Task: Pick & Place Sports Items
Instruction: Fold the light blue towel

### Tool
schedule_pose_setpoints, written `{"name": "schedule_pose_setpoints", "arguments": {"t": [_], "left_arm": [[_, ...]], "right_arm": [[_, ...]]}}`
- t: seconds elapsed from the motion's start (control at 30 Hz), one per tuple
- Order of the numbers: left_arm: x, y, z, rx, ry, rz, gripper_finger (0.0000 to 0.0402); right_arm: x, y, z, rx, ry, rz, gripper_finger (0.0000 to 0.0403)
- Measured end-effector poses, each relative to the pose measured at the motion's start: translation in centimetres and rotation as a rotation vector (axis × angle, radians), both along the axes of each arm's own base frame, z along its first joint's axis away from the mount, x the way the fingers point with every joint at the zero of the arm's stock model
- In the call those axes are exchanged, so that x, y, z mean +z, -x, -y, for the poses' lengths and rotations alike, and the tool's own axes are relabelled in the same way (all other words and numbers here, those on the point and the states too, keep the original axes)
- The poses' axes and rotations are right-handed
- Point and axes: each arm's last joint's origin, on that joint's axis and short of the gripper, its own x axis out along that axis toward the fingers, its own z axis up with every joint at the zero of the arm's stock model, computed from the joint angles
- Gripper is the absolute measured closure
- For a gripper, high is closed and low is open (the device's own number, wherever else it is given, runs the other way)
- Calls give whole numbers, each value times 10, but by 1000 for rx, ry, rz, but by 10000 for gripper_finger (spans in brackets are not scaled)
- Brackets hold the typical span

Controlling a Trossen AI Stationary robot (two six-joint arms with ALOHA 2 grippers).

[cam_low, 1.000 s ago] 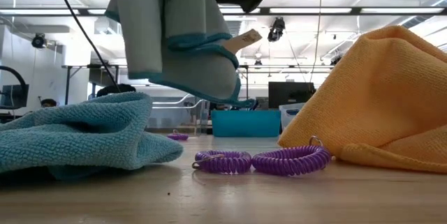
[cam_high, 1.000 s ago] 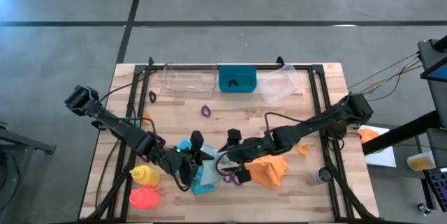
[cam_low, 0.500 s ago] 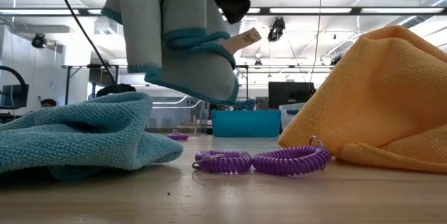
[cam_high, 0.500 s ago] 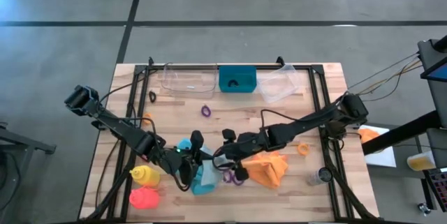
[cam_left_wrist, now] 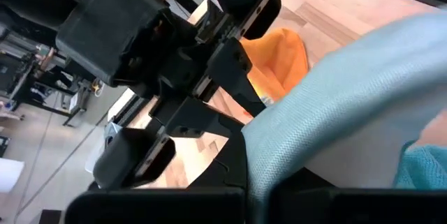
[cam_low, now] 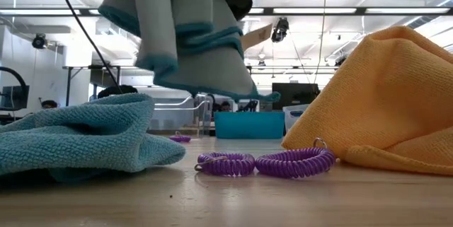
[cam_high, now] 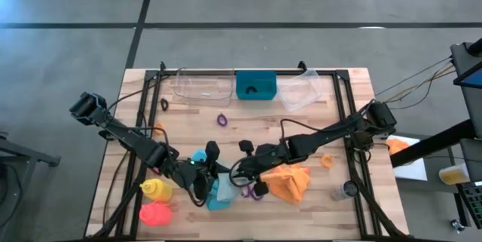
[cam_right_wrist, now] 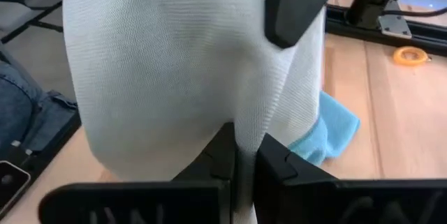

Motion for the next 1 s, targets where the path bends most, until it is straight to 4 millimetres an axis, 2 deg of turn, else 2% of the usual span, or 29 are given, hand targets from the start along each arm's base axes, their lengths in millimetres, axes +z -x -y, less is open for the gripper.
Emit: {"name": "schedule_pose_setpoints", "arguments": {"t": [0.4,0.5,0.7,0.8,1.0], "left_arm": [[-1,0,0,9,10,-8,400],[-1,0,0,17,24,-7,400],[-1,0,-1,74,98,-3,400],[1,0,-3,131,160,-16,400],[22,-3,-13,350,413,-49,400]], "right_arm": [[2,2,1,-3,10,-11,390],[2,2,1,-3,9,-12,381],[3,6,1,1,16,-48,302],[14,13,4,-18,36,-76,250],[35,30,10,-70,70,-111,160]]}}
